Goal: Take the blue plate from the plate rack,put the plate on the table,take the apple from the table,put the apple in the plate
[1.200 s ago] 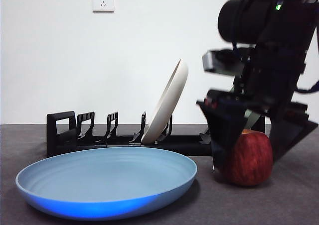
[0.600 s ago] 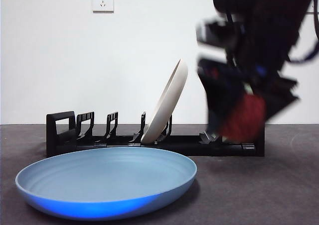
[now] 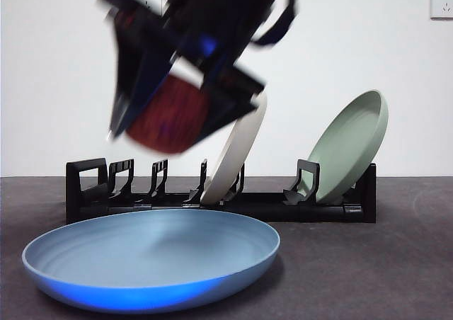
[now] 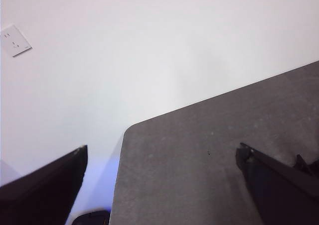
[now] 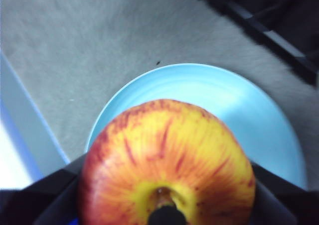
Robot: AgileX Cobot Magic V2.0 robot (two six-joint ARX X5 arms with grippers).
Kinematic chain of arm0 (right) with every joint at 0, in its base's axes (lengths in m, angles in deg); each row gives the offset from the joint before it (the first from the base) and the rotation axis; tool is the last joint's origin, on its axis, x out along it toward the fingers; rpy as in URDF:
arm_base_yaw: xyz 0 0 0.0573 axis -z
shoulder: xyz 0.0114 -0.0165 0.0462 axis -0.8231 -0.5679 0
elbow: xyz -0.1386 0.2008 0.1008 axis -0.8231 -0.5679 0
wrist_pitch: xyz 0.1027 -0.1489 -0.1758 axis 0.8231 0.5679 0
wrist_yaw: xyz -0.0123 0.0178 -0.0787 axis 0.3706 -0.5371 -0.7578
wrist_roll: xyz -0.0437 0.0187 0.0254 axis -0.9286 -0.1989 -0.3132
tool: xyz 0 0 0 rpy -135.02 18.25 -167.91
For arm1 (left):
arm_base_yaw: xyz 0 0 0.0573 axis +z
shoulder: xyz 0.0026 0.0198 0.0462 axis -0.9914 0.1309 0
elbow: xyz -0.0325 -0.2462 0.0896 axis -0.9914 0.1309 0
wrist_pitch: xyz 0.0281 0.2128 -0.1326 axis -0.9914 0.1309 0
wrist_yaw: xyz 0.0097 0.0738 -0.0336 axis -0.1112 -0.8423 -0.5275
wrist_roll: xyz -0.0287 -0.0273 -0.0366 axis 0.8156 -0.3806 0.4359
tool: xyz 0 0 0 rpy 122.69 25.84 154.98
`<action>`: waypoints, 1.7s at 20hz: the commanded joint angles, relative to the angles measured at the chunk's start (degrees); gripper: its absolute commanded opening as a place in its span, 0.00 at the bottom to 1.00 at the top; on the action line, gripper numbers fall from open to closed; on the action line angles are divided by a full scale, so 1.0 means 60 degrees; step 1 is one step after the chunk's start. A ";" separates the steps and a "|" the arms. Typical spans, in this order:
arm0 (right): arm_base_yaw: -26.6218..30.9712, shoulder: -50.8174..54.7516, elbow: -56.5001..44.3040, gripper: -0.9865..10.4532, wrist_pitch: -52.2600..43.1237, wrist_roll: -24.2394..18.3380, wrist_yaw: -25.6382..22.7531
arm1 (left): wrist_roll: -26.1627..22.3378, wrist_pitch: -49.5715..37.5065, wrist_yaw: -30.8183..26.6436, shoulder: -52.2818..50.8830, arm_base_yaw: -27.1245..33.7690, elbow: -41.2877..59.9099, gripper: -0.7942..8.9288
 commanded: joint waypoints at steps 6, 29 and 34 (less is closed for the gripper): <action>-0.0204 -0.2095 0.0306 0.08 0.0404 0.0091 -0.0525 | 0.0117 0.0474 -0.0047 -0.0291 0.0007 0.0025 0.60; -0.0211 -0.0761 0.0313 0.55 0.0608 0.0087 -0.0550 | 0.0361 0.0481 0.3268 -0.0255 0.0007 0.0029 0.60; -0.0142 0.0969 0.0313 0.55 0.0900 -0.0106 -0.0561 | 0.0357 0.0481 0.5519 -0.0106 0.0007 0.0033 0.60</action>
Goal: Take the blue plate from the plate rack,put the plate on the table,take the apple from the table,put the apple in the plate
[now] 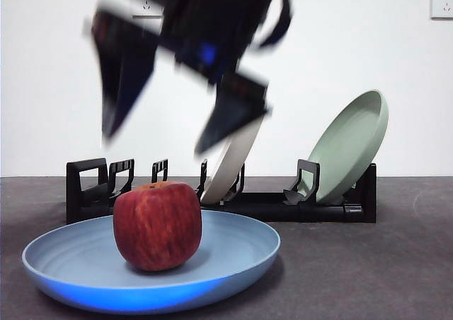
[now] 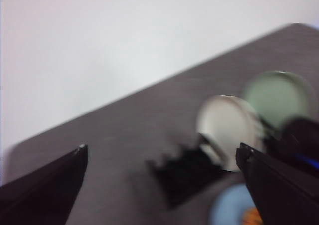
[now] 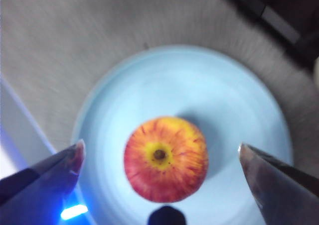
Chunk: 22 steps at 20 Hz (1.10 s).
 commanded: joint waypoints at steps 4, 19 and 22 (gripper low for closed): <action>0.0215 0.2189 0.0033 0.55 0.0415 -0.0306 -0.0291 | 0.0109 0.0477 0.1606 0.0313 0.0007 0.0044 0.60; 0.1792 0.6787 0.0022 0.08 0.3333 -0.0612 -0.1800 | -0.0277 0.0474 0.1548 0.2586 0.0007 0.0047 0.07; 0.1792 0.6951 -0.0044 0.08 0.3322 -0.0634 -0.1734 | -0.0237 0.0474 0.1512 0.2306 0.0007 0.0055 0.07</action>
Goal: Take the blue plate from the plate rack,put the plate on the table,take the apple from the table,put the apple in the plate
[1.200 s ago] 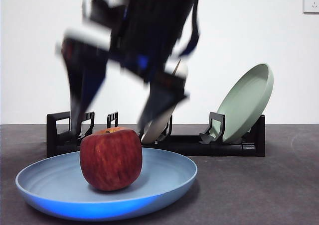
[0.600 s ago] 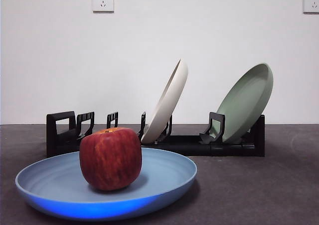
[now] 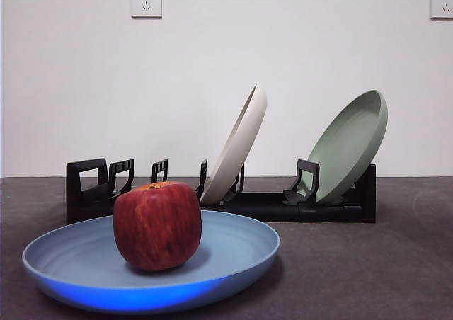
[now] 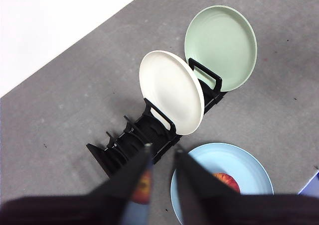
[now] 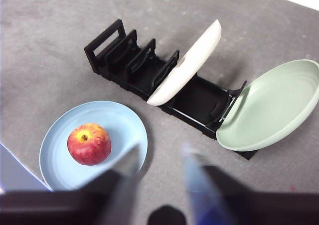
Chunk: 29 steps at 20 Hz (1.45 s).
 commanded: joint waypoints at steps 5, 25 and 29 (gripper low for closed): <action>0.0004 0.0922 -0.1107 0.08 -0.1096 -0.0062 0.0044 | 0.0543 0.0466 -0.0729 -0.1424 -0.0091 0.0634 0.07; -0.0004 0.1716 -0.7289 0.08 -0.6947 0.0987 0.1220 | 0.1235 -0.7927 -0.1202 -0.8167 -0.0645 1.3005 0.08; -0.0004 0.1738 -0.7289 0.08 -0.6830 0.0984 0.1224 | 0.1231 -0.7938 -0.1290 -0.8167 -0.0637 1.3005 0.08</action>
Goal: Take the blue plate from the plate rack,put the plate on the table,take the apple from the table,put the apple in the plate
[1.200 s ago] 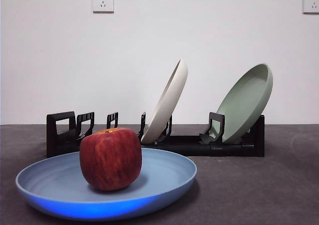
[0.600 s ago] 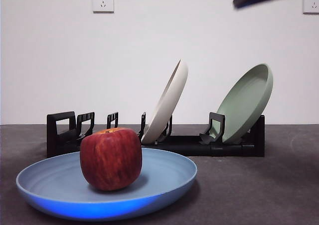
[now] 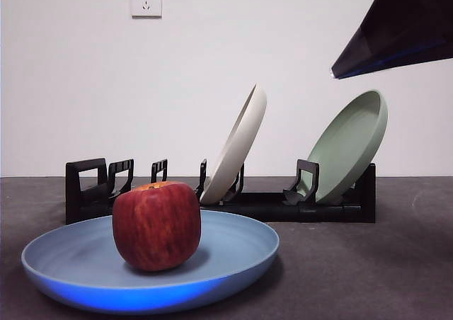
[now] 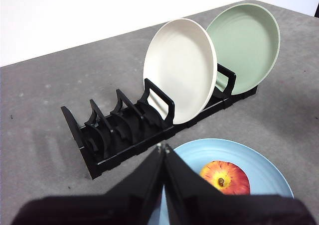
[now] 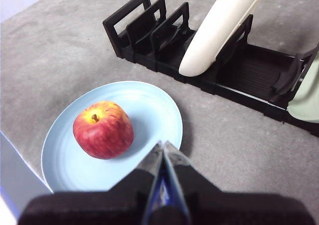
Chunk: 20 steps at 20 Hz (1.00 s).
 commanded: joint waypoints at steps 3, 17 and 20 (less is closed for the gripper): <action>-0.0007 -0.0004 -0.0055 0.08 -0.0047 -0.0015 -0.0029 | 0.0069 0.0000 -0.0044 -0.0011 -0.0007 0.0007 0.08; 0.0000 -0.0004 -0.0055 0.08 -0.0051 -0.0015 -0.0029 | -0.0696 -0.1814 0.2415 -0.1953 0.5304 0.2076 0.08; 0.0000 -0.0004 -0.0055 0.08 -0.0051 -0.0015 -0.0029 | -0.0692 -0.2601 0.3439 -0.2838 0.7348 0.3359 0.08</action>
